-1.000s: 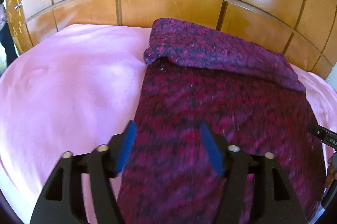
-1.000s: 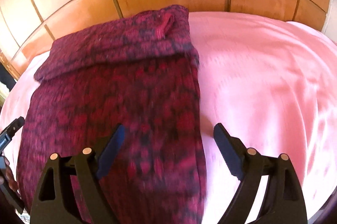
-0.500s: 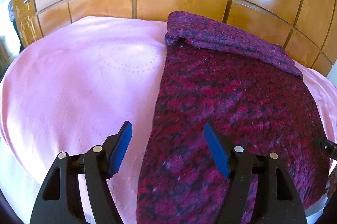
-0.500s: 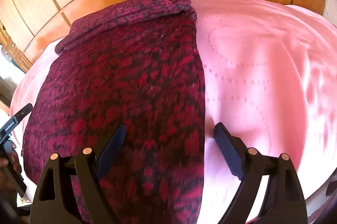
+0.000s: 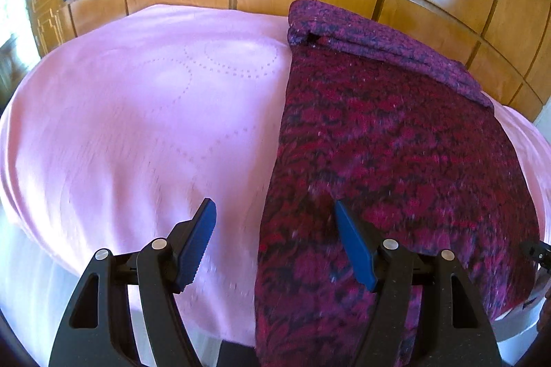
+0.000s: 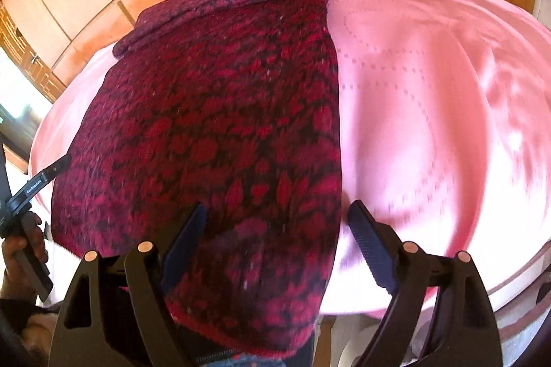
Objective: Fold small clothes
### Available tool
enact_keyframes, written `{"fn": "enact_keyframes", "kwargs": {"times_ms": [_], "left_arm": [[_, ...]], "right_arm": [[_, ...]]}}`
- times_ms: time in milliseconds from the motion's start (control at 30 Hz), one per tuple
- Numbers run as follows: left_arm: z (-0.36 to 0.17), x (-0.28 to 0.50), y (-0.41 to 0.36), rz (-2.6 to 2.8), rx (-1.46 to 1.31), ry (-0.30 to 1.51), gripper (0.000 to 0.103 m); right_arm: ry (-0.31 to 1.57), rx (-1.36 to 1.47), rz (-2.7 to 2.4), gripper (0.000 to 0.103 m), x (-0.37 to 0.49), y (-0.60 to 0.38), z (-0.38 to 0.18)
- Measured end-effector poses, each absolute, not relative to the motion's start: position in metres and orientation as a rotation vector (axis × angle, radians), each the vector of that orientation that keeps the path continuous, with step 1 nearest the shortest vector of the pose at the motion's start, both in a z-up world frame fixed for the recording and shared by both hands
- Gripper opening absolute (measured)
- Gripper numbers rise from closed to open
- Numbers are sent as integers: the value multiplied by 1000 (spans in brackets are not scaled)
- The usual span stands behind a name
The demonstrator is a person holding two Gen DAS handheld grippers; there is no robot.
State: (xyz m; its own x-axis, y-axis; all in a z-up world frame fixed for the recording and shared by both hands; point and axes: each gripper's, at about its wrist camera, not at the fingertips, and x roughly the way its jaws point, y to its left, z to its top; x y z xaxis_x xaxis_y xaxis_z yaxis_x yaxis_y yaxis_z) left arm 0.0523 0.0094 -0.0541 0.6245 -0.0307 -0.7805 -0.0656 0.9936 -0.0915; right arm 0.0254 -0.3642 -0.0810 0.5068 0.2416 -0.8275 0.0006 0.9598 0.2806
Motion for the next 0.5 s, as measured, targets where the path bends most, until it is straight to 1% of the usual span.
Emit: {"fn": "enact_keyframes", "kwargs": {"times_ms": [167,233,267,300,333,367,400,433,467,500], "left_arm": [[-56,42,12,0,-123,910,70],[-57,38,12,-17,-125,920,70],[-56,35,12,-29,-126,926,70],[-56,33,13,-48,-129,933,69],[-56,29,13,-82,-131,943,61],[-56,25,12,-112,-128,953,54],[-56,22,12,-151,-126,970,52],[-57,19,12,-178,-129,979,43],[-57,15,12,-222,-138,989,30],[-57,13,11,-249,-130,990,24]], "right_arm": [[1054,261,166,76,15,-361,-83],[1067,251,185,68,12,-358,-83],[1072,249,192,66,11,-357,-84],[1077,251,197,61,10,-358,-84],[1083,256,205,56,9,-358,-84],[1089,263,214,54,7,-358,-84],[1095,266,222,49,6,-360,-84],[1098,267,226,46,6,-360,-83],[1103,272,236,44,6,-360,-82],[1104,279,241,38,6,-361,-80]]}}
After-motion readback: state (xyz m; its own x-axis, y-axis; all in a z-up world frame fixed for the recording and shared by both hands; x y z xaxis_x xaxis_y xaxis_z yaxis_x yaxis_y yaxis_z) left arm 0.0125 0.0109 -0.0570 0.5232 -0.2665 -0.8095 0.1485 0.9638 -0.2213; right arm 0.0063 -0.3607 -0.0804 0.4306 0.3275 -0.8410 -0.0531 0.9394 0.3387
